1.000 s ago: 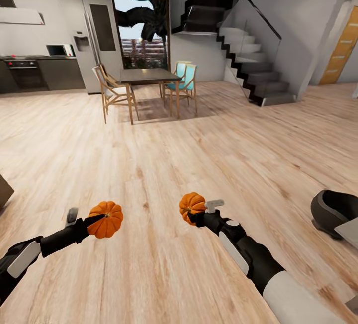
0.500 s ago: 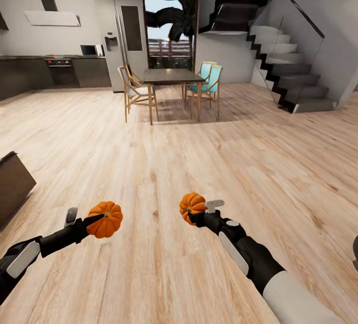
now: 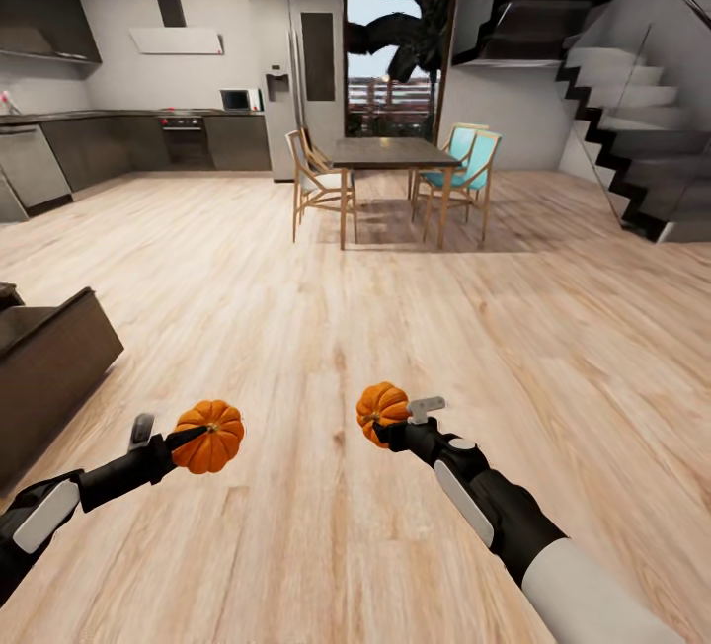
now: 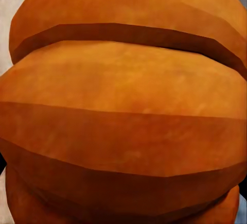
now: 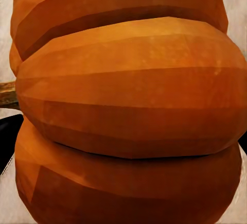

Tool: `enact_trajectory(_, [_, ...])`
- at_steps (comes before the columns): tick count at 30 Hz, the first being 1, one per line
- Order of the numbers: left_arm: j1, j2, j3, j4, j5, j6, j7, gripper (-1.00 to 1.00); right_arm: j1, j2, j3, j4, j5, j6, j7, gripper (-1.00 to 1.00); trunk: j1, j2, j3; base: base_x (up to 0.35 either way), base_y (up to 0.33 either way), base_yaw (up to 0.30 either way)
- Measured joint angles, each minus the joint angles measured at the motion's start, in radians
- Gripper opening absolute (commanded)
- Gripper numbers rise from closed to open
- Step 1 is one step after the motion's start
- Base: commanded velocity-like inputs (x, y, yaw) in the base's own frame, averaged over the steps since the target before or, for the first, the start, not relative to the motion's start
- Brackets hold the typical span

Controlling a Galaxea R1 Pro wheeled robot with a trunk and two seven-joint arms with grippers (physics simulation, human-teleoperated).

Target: Place each of the two pumpkins and all three candles from the living room inside a cabinet in the living room (use any cabinet), then make sure every cabinet is closed, and position the cauldron so it is next to a table in the living room.

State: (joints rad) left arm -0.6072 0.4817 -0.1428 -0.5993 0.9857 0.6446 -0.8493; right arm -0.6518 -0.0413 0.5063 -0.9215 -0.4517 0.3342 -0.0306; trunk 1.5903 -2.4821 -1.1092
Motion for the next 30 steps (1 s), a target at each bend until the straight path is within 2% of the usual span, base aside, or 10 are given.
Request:
enact_trajectory(8, [0.000, 0.000, 0.001, 0.000, 0.000, 0.001, 0.000, -1.00, 0.000, 0.000, 0.000, 0.000, -0.001, 0.000, 0.000, -1.00, 0.000, 0.000, 0.000, 0.036, -0.038, 0.297])
enact_trajectory(24, [0.000, 0.000, 0.001, 0.000, 0.003, 0.003, 0.000, -1.00, 0.001, 0.001, 0.001, 0.000, -0.001, 0.000, 0.001, -1.00, 0.000, 0.000, 0.000, 0.283, -0.180, 0.297])
enact_trajectory(30, [0.000, 0.000, 0.001, 0.000, 0.002, 0.001, 0.000, -1.00, 0.000, 0.000, 0.046, -0.001, -0.002, 0.000, 0.001, -1.00, 0.000, 0.000, 0.000, 0.319, -0.113, 0.297])
